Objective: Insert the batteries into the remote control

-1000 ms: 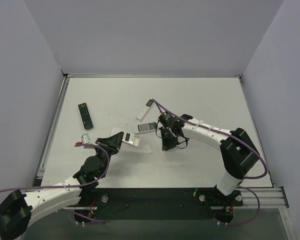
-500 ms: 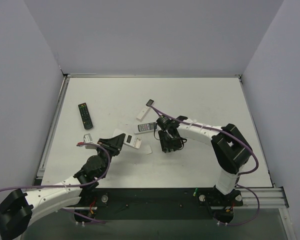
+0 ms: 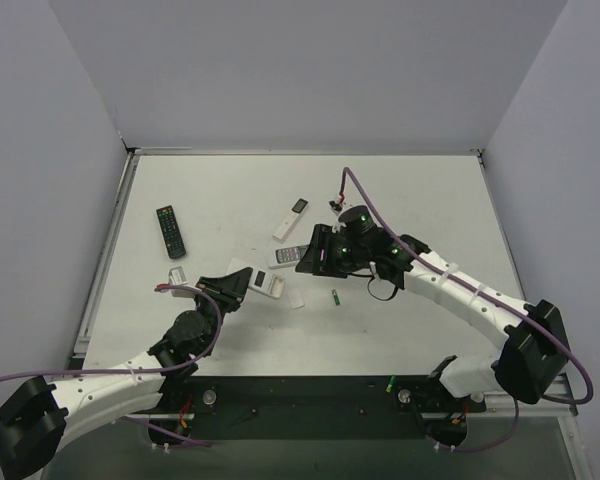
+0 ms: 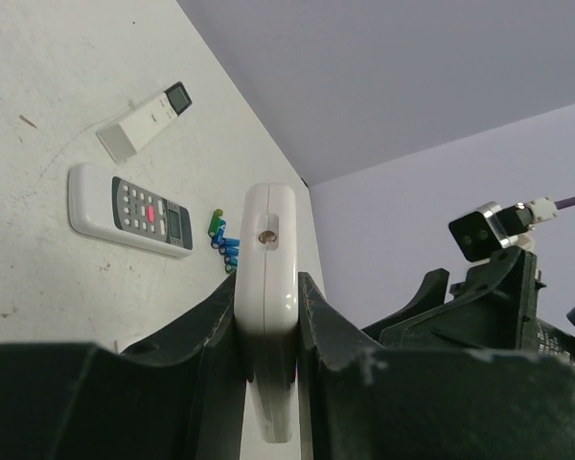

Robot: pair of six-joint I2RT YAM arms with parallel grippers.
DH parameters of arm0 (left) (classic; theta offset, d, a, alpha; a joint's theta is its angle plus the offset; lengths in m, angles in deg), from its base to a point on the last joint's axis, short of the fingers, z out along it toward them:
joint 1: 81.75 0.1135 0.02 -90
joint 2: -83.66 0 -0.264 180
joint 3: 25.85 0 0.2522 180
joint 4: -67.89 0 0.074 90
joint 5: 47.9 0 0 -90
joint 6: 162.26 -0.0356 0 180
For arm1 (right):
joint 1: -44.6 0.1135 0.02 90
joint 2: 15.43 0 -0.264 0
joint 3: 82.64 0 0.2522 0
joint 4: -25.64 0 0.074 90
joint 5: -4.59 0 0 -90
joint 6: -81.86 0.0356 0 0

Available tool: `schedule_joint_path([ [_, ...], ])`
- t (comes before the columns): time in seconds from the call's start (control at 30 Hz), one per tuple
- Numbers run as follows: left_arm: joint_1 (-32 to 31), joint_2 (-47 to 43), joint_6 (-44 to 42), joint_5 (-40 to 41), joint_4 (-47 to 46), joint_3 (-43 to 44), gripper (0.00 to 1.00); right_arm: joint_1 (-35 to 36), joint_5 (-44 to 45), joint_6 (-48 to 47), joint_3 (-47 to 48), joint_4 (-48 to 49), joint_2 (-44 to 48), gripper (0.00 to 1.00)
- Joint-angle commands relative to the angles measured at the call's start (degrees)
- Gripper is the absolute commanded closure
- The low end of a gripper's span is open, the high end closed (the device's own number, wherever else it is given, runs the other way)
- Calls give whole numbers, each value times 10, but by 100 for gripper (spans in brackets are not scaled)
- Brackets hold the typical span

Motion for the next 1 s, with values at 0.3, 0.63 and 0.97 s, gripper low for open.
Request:
schedule_joint_path([
  [0.3, 0, -11, -16, -18, -59, -58, 100, 24, -148, 144, -28, 154, -94, 64],
  [0.63, 0, 4, -23, -19, -78, -57, 100, 25, -171, 154, -20, 158, -121, 74],
  [0.97, -1, -18, -45, -26, -57, -58, 95, 18, -173, 157, -26, 159, -127, 100],
])
